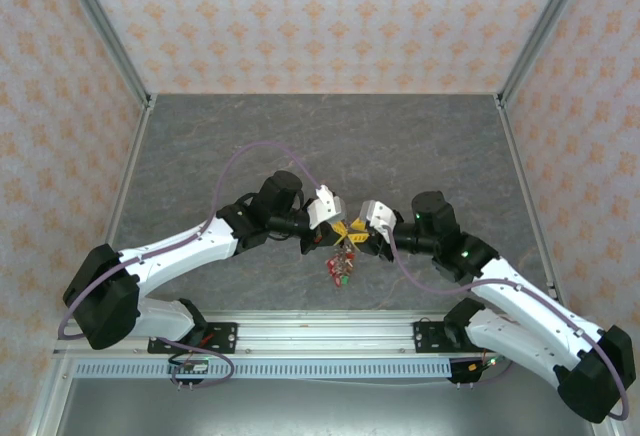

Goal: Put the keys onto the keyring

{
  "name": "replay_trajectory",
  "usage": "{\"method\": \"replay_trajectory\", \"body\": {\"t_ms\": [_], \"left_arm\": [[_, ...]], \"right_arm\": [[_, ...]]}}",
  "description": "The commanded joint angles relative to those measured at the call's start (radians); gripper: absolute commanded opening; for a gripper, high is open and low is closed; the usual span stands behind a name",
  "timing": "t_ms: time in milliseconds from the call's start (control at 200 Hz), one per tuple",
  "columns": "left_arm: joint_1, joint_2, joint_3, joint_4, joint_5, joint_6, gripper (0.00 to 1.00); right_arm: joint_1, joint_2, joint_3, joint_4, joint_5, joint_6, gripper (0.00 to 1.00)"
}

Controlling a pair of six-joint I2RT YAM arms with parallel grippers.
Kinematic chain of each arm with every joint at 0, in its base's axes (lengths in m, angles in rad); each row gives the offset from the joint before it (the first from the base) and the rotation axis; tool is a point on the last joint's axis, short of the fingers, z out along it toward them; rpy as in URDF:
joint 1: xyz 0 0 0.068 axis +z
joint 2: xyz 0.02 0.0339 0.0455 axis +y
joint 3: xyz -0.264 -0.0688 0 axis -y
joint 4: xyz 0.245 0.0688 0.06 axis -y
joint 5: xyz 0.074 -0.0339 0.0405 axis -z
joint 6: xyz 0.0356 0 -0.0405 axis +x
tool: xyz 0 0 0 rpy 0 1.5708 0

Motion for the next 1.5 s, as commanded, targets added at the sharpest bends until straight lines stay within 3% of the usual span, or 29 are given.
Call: {"method": "replay_trajectory", "body": {"t_ms": [0,395,901,1496], "left_arm": [[0.003,-0.019,0.041,0.013,0.011,0.017,0.00],[0.003,-0.053,0.016,0.036,0.006,0.004,0.00],[0.003,-0.053,0.021,0.025,-0.021,0.008,0.00],[0.003,-0.029,0.040,0.017,-0.033,0.006,0.00]], "right_arm": [[0.003,0.029,0.046,-0.019,-0.041,-0.038,0.26],[0.003,0.156,0.042,0.010,-0.040,-0.036,0.18],[0.004,0.088,-0.014,0.074,0.028,0.012,0.17],[0.005,0.056,0.014,0.063,0.004,0.010,0.18]]}}
